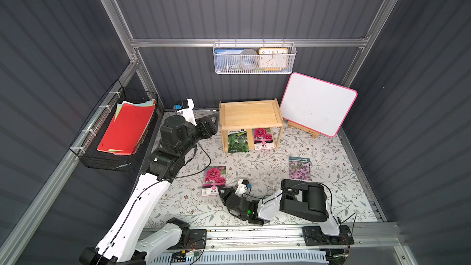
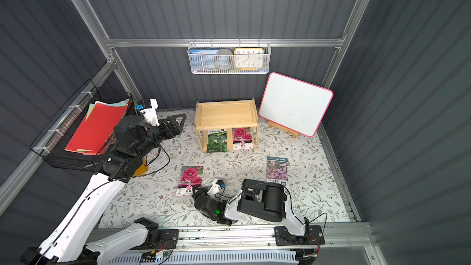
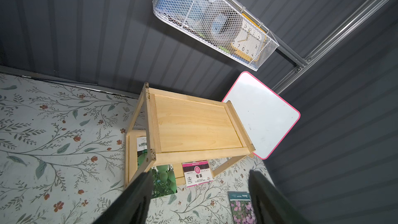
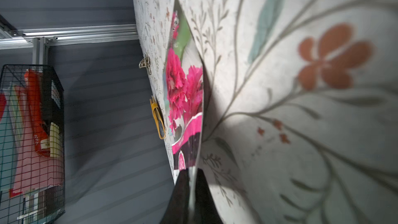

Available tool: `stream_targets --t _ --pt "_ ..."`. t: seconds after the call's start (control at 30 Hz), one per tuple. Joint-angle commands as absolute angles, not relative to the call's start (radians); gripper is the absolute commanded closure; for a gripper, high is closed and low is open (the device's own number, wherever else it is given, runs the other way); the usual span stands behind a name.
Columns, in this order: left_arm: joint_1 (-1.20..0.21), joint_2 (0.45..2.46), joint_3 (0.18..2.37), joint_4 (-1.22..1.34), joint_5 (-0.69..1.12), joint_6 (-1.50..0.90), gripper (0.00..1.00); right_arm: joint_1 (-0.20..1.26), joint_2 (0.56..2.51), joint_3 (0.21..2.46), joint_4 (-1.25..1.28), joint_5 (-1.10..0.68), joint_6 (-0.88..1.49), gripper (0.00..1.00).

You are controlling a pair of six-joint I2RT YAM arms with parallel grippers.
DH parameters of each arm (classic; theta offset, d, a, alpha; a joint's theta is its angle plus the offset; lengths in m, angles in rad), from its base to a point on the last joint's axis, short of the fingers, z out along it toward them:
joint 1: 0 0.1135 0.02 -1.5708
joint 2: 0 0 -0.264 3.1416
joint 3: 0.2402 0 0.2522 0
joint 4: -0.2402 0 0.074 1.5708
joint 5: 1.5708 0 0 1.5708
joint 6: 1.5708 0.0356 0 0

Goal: Take the seed bag off the shelf
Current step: Place the seed packet at the center of the board.

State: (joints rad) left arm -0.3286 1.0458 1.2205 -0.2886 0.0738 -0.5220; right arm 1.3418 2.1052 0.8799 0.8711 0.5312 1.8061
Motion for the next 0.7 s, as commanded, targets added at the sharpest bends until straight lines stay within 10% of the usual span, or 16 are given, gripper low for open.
stream_targets --t 0.0,0.57,0.67 --pt "-0.331 1.028 1.207 -0.296 0.072 -0.500 0.25 1.345 2.109 0.886 0.802 0.505 1.867 0.82" --pt "-0.331 1.024 1.221 -0.308 0.096 -0.499 0.25 1.345 2.029 0.889 0.577 0.398 1.959 0.02" --pt "-0.331 1.025 1.217 -0.310 0.102 -0.503 0.25 1.379 1.975 0.881 0.458 0.390 1.986 0.01"
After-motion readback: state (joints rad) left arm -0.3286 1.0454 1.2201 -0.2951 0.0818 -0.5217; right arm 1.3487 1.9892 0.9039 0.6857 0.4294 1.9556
